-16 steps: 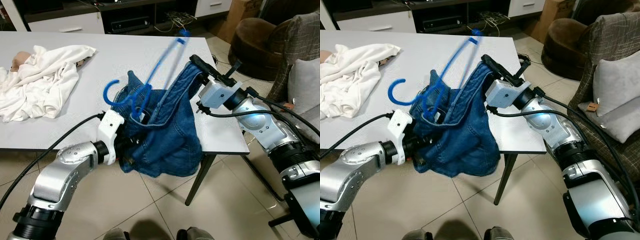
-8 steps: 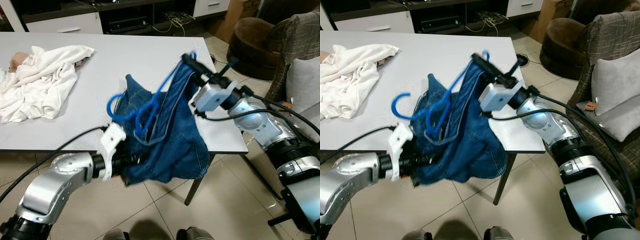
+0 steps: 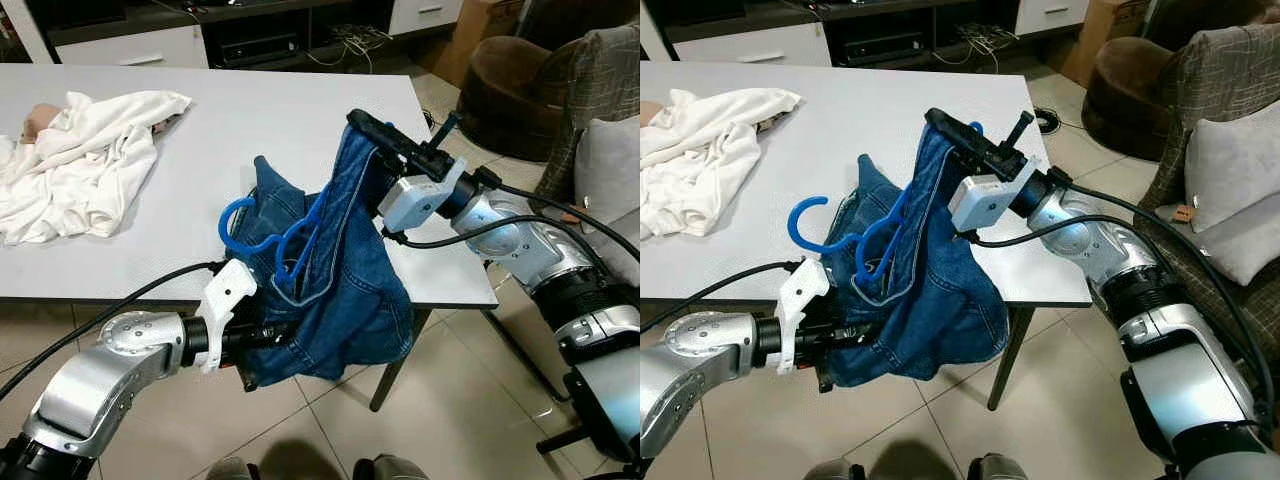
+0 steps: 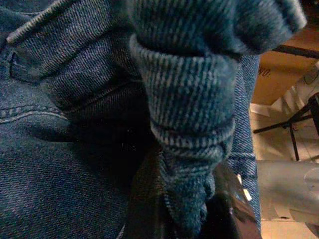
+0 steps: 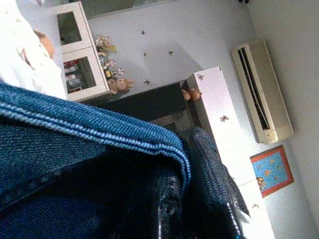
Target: Hang hanger
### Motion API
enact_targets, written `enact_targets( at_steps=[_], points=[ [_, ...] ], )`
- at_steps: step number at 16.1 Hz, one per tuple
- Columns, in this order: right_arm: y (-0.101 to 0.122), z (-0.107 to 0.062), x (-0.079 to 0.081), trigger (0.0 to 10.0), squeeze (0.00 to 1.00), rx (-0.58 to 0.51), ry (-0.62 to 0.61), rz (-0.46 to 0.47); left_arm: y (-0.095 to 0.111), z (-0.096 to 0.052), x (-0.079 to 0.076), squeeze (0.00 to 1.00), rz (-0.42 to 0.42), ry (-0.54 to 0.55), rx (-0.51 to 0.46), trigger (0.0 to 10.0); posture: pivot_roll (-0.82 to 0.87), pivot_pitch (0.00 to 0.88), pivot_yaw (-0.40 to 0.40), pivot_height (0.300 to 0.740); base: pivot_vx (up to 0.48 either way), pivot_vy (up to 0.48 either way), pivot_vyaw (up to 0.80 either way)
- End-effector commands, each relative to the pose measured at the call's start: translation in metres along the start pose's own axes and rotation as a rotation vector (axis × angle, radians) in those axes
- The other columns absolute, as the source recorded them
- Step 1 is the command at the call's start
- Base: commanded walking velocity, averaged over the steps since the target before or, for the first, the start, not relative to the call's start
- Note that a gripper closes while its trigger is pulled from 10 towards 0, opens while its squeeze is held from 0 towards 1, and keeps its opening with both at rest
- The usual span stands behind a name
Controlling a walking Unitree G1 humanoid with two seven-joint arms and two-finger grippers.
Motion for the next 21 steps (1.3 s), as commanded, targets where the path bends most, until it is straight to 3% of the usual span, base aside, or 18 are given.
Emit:
enact_targets(
  at_steps=[1,4,8,10,11,13,14,15,16,18,19,20,21],
  points=[
    [-0.005,0.004,-0.057,10.0,0.0,0.012,-0.242,-0.061,-0.04,0.003,-0.005,0.0,-0.075,-0.029,0.17,10.0,-0.02,0.035,0.008,0.74,0.0,0.0,0.0],
    [-0.018,0.0,-0.052,10.0,0.0,0.089,-0.221,-0.064,-0.039,-0.002,0.004,0.0,-0.059,0.016,0.17,10.0,-0.01,0.035,0.006,0.74,0.0,0.0,0.0],
    [-0.058,-0.025,-0.038,10.0,0.0,0.367,-0.261,0.099,-0.01,-0.018,0.033,0.0,-0.103,0.159,0.018,10.0,-0.01,0.035,0.006,0.74,0.0,0.0,0.0],
    [-0.087,-0.042,-0.037,10.0,0.0,0.576,-0.424,0.392,-0.011,-0.02,0.026,0.0,-0.125,0.157,-0.009,10.0,-0.01,0.033,0.012,0.74,0.0,0.0,0.0],
    [-0.092,-0.044,-0.038,10.0,0.0,0.604,-0.498,0.519,-0.013,-0.017,0.021,0.0,-0.147,0.153,-0.029,10.0,-0.01,0.033,0.015,0.74,0.0,0.0,0.0],
    [-0.095,-0.044,-0.036,10.0,0.0,0.625,-0.556,0.63,-0.013,-0.011,0.016,0.0,-0.172,0.159,-0.061,10.0,-0.01,0.032,0.019,0.74,0.0,0.0,0.0],
    [-0.096,-0.04,-0.033,10.0,0.0,0.619,-0.605,0.794,-0.011,-0.007,0.017,0.0,-0.205,0.207,-0.116,10.0,-0.01,0.031,0.022,0.74,0.0,0.0,0.0],
    [-0.096,-0.04,-0.033,10.0,0.0,0.619,-0.605,0.794,-0.011,-0.007,0.017,0.0,-0.205,0.207,-0.116,10.0,-0.01,0.031,0.022,0.74,0.0,0.0,0.0],
    [-0.095,-0.034,-0.031,10.0,0.0,0.581,-0.625,0.941,-0.006,-0.004,0.022,0.0,-0.237,0.283,-0.181,10.0,-0.01,0.029,0.026,0.74,0.0,0.0,0.0],
    [-0.095,-0.034,-0.031,10.0,0.0,0.581,-0.625,0.941,-0.006,-0.004,0.022,0.0,-0.237,0.283,-0.181,10.0,-0.01,0.029,0.026,0.74,0.0,0.0,0.0],
    [-0.093,-0.033,-0.031,10.0,0.0,0.563,-0.626,1.0,-0.004,-0.002,0.025,0.0,-0.255,0.329,-0.217,10.0,-0.01,0.028,0.026,0.74,0.0,0.0,0.0],
    [-0.087,-0.025,-0.026,10.0,0.0,0.518,-0.578,1.079,0.009,0.001,0.036,0.0,-0.268,0.471,-0.353,10.0,-0.01,0.026,0.024,0.74,0.0,0.0,0.0],
    [-0.083,-0.021,-0.023,10.0,0.0,0.5,-0.545,1.101,0.017,0.003,0.04,0.0,-0.267,0.53,-0.415,10.0,-0.01,0.026,0.024,0.74,0.0,0.0,0.8]
  ],
)
Point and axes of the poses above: a point about 5 cm out from each wrist's last joint towards the gripper, its own z axis pointing out of the wrist towards the gripper, its own y axis along the axis of the wrist's last joint, x = y × z, the point moved 3 cm from there along z, pointing out of the wrist towards the gripper, and after that the axes turned 4 degrees about -z, right-handed, at the moved point
